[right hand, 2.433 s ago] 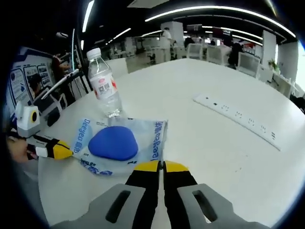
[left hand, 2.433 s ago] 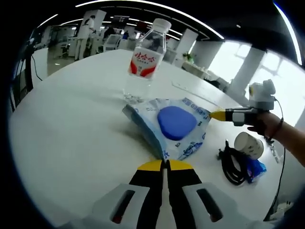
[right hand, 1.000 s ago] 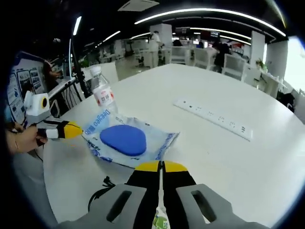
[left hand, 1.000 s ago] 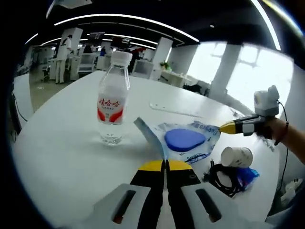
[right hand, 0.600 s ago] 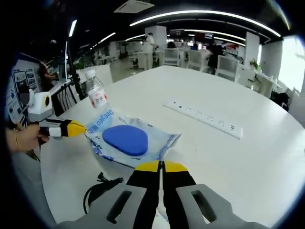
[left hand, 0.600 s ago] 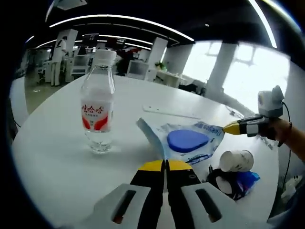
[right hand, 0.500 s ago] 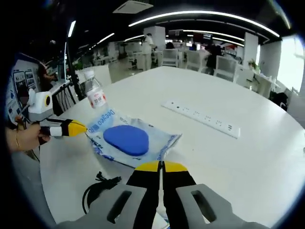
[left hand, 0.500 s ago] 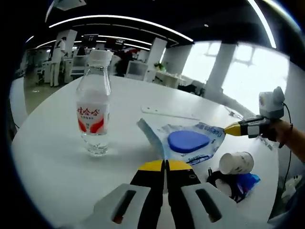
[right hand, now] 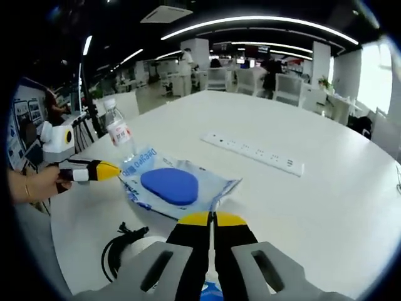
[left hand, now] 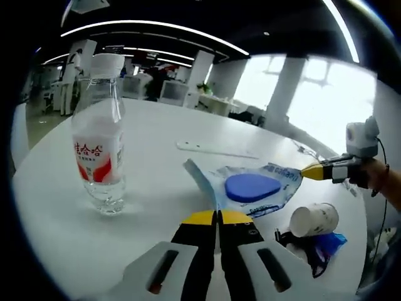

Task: Arrange the tabletop items into an orderly group along one side of the table until the central work area is clear of visible clutter.

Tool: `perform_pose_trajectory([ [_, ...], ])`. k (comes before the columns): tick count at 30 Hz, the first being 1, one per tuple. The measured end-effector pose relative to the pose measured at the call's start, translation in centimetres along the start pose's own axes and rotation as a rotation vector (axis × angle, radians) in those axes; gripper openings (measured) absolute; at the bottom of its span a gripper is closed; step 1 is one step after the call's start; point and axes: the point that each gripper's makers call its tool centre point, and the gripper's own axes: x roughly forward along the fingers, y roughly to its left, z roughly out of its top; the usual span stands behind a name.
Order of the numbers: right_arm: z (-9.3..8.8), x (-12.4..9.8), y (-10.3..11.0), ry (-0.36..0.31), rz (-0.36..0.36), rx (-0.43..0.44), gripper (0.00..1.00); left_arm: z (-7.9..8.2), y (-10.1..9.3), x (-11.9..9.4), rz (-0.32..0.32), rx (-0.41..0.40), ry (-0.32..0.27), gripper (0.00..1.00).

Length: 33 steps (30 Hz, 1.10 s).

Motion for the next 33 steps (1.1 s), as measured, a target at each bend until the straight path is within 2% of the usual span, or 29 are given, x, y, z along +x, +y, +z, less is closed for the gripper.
perform_pose_trajectory([
  [10,-1.5,0.7,-0.2,0.005,0.012,0.023,0.0,-0.2,0.8,1.5,0.003,0.03,0.004,0.0],
  [18,-3.2,1.4,0.2,0.026,0.021,0.046,0.0,-1.7,1.5,2.0,0.011,0.019,0.05,0.0],
  [25,-4.5,1.9,0.0,0.061,0.017,0.05,0.0,-3.1,1.6,2.0,0.022,0.041,0.087,0.0],
  [33,-5.9,2.5,-0.4,0.087,0.015,0.084,0.0,-3.4,1.8,2.3,0.026,0.059,0.094,0.0],
])
